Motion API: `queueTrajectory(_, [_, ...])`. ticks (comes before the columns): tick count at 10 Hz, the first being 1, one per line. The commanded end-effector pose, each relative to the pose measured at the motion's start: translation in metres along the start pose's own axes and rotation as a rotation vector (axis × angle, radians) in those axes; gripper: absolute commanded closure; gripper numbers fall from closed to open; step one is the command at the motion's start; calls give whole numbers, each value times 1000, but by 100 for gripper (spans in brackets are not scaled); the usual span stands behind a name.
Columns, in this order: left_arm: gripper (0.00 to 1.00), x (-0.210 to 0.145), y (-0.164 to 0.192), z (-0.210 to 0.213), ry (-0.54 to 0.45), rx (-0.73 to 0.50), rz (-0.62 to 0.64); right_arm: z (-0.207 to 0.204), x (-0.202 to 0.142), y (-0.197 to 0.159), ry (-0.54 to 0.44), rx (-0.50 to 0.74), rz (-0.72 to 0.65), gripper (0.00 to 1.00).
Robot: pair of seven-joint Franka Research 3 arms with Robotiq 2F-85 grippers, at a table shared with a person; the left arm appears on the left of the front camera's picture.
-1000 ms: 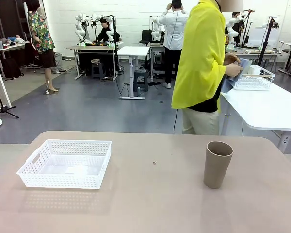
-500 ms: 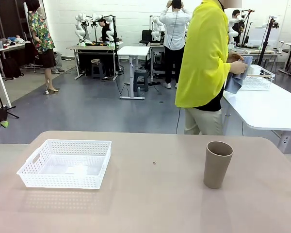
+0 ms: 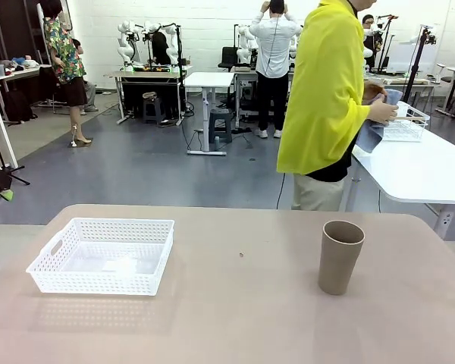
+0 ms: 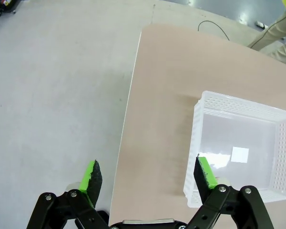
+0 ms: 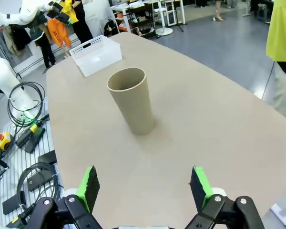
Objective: Clean and organize the cups into the basket.
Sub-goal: Pick up the Organizing basket and move it to the center of the table, then pick up the Reusable plastic cup from the right side of the table and place it inside the Organizing basket.
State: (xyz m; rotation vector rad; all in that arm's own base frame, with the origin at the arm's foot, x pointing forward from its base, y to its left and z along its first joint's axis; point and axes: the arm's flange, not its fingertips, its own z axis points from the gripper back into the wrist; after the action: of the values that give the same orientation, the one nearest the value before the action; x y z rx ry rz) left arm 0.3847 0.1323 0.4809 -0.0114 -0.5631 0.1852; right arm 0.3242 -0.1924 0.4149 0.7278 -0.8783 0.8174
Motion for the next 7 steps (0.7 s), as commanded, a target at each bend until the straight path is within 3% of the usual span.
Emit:
queueTrajectory(1, [0,1,-3,-2,-14,14,6,-2,1,2,-5,-3,8,0])
queueTrajectory(2, [0,0,0,0,0,0,0,0,0,0,0,0,0,0])
queueTrajectory(4, [0,-5,-13,13,142,-30,-119,-35,9,0,-9,60,132,0])
queueTrajectory(7, [0,-11,-27,18,229,-28,-175,-84,18,-4,-17,146,236,0])
